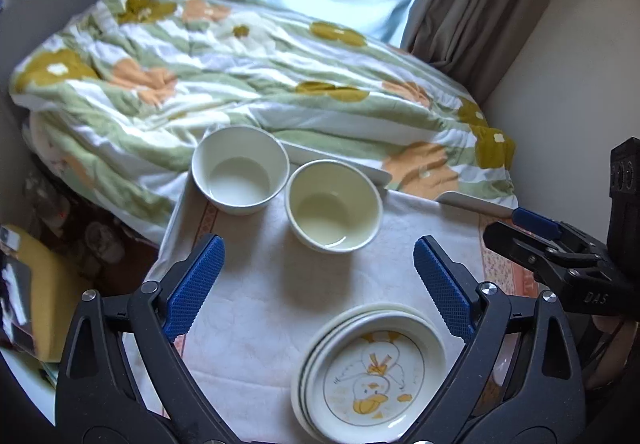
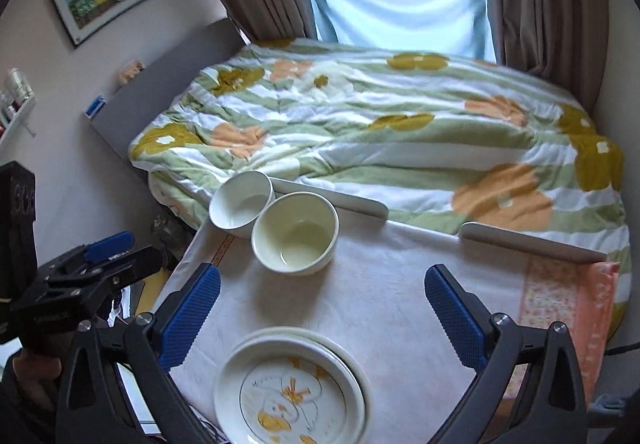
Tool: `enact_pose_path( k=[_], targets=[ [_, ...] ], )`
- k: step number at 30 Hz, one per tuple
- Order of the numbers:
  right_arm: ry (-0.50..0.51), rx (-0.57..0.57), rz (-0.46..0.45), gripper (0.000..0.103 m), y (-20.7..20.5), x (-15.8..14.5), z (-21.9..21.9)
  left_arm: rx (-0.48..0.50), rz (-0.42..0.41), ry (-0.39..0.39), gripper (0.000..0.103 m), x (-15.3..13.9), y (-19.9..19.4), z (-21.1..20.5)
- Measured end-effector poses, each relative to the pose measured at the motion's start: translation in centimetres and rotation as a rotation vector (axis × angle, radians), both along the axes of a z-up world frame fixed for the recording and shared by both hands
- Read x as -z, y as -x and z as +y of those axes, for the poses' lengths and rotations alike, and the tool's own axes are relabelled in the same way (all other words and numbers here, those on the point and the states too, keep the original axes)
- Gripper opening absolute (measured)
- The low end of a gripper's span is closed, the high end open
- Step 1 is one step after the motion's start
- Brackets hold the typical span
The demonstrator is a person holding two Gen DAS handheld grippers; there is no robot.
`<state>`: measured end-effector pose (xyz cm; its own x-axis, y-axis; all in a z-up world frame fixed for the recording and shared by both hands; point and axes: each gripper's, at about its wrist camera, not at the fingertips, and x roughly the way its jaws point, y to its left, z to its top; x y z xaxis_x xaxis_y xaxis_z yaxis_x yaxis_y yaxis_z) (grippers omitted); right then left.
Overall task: Organize plates and bowls
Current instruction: 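Move the right gripper to the cream bowl and grasp its rim, then carry the cream bowl into the mauve dish and open the right gripper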
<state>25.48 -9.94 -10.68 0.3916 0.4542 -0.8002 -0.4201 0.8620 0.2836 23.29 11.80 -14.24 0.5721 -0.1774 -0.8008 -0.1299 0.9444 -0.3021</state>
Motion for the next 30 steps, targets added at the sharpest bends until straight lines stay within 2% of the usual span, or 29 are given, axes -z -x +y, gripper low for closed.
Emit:
enact_pose_path(
  k=[5, 6, 9, 11, 13, 18, 25, 30],
  targets=[
    [0.021, 0.077, 0.129, 0.095, -4.4, 5.1, 2.3, 0.031, 0.101, 0.062, 0.07, 5.2, -4.1, 1.2],
    [0.02, 0.086, 0.147, 0.087, -4.8, 5.7, 2.5, 0.035, 0.115, 0.071, 0.066, 6.2, -4.7, 1.3],
    [0.041, 0.107, 0.204, 0.072, -6.2, 8.5, 3.6, 0.045, 0.151, 0.098, 0.062, 8.8, -6.5, 1.2],
    [0.047, 0.117, 0.235, 0.066, -7.1, 9.9, 3.8, 0.055, 0.163, 0.103, 0.059, 9.9, -7.5, 1.0],
    [0.048, 0.121, 0.261, 0.058, -7.6, 11.1, 4.0, 0.065, 0.179, 0.109, 0.052, 11.1, -8.5, 0.6],
    [0.063, 0.106, 0.306, 0.034, -8.2, 12.8, 4.7, 0.084, 0.213, 0.122, 0.038, 13.1, -9.9, -0.3],
    [0.06, 0.085, 0.325, 0.022, -8.4, 13.7, 5.2, 0.079, 0.222, 0.088, 0.019, 14.1, -10.5, -0.3],
    [0.07, 0.062, 0.319, 0.012, -8.3, 13.7, 6.3, 0.076, 0.218, 0.073, 0.017, 14.0, -10.5, -0.3]
  ],
)
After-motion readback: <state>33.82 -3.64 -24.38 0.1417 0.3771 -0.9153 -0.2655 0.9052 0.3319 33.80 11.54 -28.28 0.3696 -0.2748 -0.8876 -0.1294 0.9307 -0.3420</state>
